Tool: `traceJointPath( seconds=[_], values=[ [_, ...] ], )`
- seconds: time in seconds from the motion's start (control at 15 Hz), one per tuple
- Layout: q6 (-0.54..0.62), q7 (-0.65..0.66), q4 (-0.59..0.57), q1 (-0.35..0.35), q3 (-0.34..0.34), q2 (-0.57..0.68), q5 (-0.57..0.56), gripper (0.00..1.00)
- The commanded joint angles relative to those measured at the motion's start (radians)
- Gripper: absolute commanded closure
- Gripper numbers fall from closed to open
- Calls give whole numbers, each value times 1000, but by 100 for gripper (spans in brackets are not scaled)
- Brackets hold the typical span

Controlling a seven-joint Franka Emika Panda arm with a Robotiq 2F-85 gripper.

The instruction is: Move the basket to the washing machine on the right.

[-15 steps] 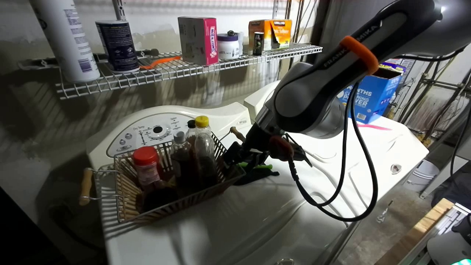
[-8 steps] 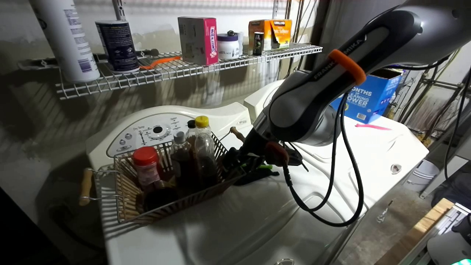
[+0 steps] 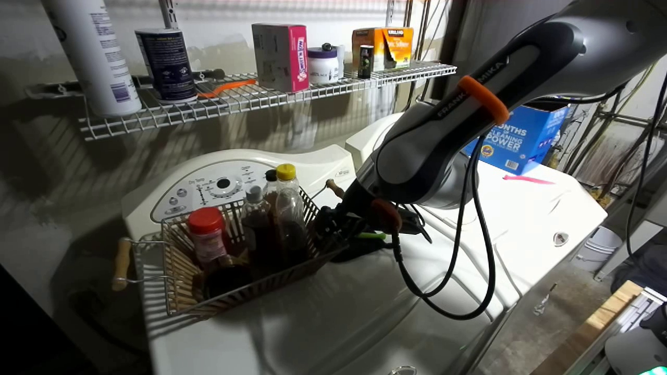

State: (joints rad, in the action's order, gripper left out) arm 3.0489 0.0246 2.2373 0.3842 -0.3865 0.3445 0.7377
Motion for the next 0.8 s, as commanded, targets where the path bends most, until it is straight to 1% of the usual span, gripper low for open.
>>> traceJointPath(
  seconds=[0.0,0.2,0.27,0.47,0.53,0.73],
  values=[
    [24,38,-24,18,2,20,10,69],
    [30,45,-21,15,-4,17,14,92],
    [31,42,-20,9,-13,17,21,98],
    [33,37,-12,-4,-23,15,36,100],
    [32,35,-12,-8,-28,13,40,98],
    [23,8,-12,-49,-71,3,85,98]
  ],
)
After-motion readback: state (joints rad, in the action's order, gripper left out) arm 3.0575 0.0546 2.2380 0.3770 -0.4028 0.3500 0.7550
